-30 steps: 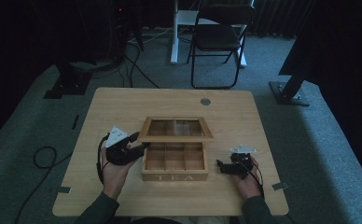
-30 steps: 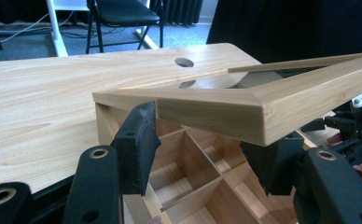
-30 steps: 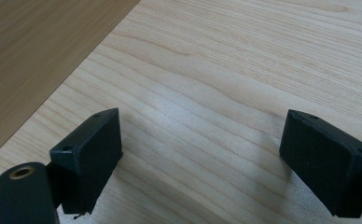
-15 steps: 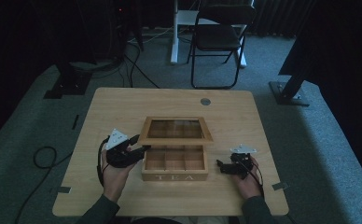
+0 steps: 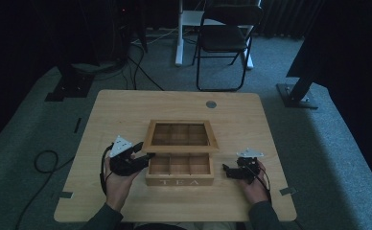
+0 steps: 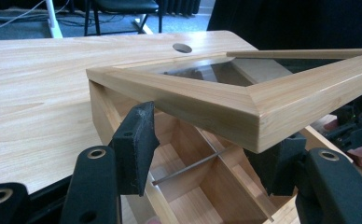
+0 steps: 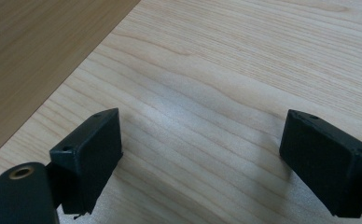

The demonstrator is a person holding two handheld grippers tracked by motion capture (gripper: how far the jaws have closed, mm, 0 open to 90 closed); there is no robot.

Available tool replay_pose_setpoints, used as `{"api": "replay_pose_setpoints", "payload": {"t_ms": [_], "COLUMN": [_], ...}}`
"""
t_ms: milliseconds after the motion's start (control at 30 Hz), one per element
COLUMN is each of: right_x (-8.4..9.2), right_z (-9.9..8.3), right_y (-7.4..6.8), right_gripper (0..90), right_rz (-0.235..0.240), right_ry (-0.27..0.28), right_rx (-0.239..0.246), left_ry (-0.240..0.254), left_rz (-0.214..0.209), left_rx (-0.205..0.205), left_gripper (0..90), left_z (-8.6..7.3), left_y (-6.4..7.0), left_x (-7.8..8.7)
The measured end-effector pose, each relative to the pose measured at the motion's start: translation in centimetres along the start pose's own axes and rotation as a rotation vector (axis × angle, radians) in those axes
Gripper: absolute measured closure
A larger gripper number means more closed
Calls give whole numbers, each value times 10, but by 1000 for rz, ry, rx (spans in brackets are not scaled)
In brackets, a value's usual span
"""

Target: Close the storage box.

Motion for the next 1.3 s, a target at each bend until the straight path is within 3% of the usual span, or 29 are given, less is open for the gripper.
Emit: {"api": "replay_pose_setpoints", "payload": {"t_ms": [1300], "right_x": [0], "right_z": [0], "right_y": [0], "right_gripper": [124], "right_rz": [0], "right_ry": [-1], "right_rx": [0], "left_ry": [-66], "left_rz": [19], "left_rx": [6], "left_gripper": [430], "left_z": [-37], "left_y": [6], "left_x": [4]}}
Point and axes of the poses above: each handheld gripper's, and its own axes: x roughly backward along the jaws, z roughly out of its top, y roughly to its right, the point moved 3 cm from there along -x, roughly forward along the jaws, and after that the axes turned 9 degrees about y, right-handed, at the moved point
